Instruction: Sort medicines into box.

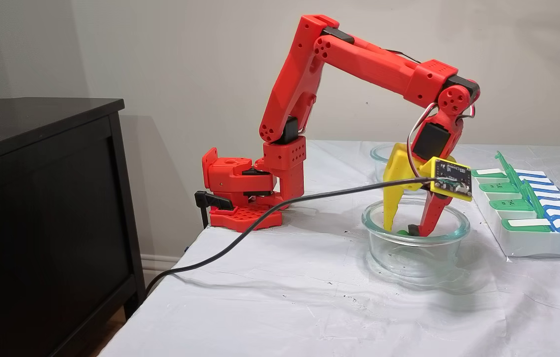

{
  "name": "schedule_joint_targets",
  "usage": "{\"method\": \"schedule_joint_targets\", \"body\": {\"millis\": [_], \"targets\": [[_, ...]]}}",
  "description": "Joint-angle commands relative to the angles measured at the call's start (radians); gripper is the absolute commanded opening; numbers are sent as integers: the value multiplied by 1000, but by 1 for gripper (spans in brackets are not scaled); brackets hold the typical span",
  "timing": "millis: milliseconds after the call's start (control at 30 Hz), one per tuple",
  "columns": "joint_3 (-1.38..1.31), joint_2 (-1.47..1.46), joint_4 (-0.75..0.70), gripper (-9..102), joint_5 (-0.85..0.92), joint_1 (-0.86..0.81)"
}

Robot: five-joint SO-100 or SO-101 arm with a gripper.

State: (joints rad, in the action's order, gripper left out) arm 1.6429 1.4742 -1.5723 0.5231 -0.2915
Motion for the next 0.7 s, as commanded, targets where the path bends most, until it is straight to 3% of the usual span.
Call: {"method": "schedule_joint_targets", "body": {"millis": [0, 200, 467, 667], "targets": [[-15, 2, 8, 17, -6, 17], [-8, -6, 35, 7, -43, 3], [2, 20, 72, 3, -55, -11], [-127, -46, -66, 0, -12, -43]]}}
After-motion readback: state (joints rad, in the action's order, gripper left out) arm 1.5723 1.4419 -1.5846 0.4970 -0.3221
